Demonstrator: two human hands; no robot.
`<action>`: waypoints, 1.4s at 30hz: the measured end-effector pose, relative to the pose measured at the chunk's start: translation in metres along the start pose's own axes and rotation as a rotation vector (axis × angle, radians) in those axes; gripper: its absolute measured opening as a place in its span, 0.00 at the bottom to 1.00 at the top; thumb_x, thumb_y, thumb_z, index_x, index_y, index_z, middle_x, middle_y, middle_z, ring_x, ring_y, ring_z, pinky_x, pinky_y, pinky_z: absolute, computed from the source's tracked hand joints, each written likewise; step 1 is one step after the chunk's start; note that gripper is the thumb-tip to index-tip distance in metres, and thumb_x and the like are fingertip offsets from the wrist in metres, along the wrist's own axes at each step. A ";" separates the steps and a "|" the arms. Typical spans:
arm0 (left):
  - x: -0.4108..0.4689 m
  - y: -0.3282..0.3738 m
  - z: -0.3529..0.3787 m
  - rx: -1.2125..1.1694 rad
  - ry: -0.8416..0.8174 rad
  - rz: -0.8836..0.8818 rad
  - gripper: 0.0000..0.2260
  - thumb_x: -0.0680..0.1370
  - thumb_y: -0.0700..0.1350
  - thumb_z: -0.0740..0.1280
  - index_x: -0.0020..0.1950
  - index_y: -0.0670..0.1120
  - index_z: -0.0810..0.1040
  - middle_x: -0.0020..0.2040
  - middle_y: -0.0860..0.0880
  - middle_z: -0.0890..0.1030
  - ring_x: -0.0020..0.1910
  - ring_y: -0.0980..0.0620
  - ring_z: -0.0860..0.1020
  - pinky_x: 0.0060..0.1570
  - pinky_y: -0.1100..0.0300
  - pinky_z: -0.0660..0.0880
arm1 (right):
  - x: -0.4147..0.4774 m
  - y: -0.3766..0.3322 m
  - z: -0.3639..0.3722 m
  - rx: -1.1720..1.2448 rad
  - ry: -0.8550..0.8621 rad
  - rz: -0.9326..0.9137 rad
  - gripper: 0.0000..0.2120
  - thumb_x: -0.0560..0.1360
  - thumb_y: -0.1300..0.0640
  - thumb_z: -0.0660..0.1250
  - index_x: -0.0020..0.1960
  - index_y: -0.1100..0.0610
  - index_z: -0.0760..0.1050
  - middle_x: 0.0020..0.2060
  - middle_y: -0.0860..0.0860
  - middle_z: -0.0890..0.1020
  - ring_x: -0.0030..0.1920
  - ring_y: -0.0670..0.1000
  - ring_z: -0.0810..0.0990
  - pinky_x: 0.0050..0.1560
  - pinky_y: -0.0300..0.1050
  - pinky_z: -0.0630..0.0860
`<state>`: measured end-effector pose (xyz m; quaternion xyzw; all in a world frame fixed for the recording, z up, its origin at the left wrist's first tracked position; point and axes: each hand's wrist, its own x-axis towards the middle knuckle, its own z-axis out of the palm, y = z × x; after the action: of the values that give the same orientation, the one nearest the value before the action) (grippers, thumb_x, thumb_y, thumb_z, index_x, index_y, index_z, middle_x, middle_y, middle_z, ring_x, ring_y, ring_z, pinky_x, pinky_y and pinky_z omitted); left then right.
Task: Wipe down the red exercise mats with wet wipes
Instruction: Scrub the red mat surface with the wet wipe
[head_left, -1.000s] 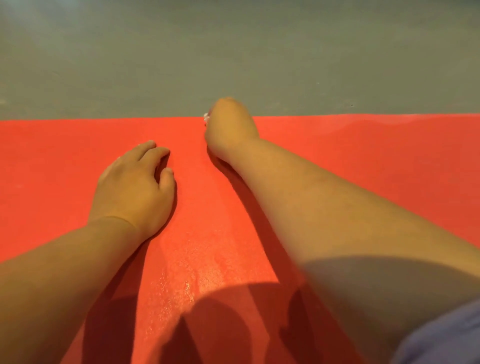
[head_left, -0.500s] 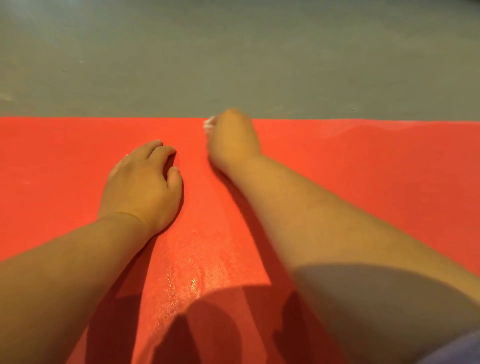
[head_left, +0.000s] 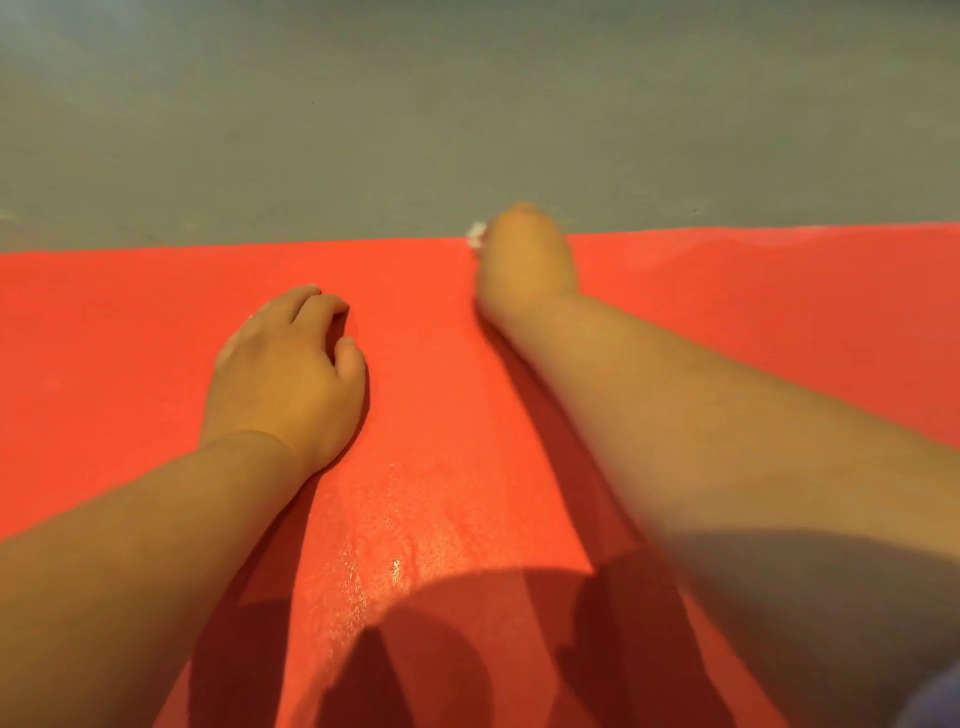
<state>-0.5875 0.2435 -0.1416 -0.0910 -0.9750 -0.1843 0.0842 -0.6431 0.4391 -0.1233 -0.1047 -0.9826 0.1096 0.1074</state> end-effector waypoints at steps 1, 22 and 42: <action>0.000 0.000 0.000 -0.001 0.002 0.005 0.22 0.74 0.49 0.55 0.64 0.44 0.75 0.68 0.43 0.73 0.67 0.43 0.70 0.67 0.51 0.64 | -0.005 -0.019 0.007 0.040 -0.016 -0.076 0.14 0.78 0.62 0.57 0.57 0.63 0.78 0.56 0.60 0.80 0.58 0.59 0.77 0.57 0.49 0.70; 0.003 0.000 0.003 -0.003 0.033 0.020 0.18 0.73 0.47 0.57 0.59 0.43 0.76 0.61 0.44 0.76 0.60 0.41 0.71 0.61 0.50 0.67 | -0.010 -0.011 0.012 0.070 -0.037 -0.170 0.11 0.78 0.56 0.62 0.50 0.60 0.81 0.49 0.59 0.83 0.51 0.59 0.80 0.44 0.46 0.72; 0.010 -0.003 0.009 -0.035 0.071 0.027 0.13 0.75 0.43 0.60 0.58 0.44 0.76 0.60 0.44 0.75 0.60 0.41 0.70 0.61 0.50 0.68 | 0.013 0.091 -0.028 0.033 0.023 0.074 0.09 0.75 0.58 0.66 0.52 0.60 0.82 0.51 0.61 0.83 0.53 0.59 0.80 0.51 0.47 0.73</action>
<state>-0.5986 0.2453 -0.1487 -0.0991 -0.9667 -0.2035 0.1198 -0.6323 0.5348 -0.1161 -0.1405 -0.9748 0.1286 0.1165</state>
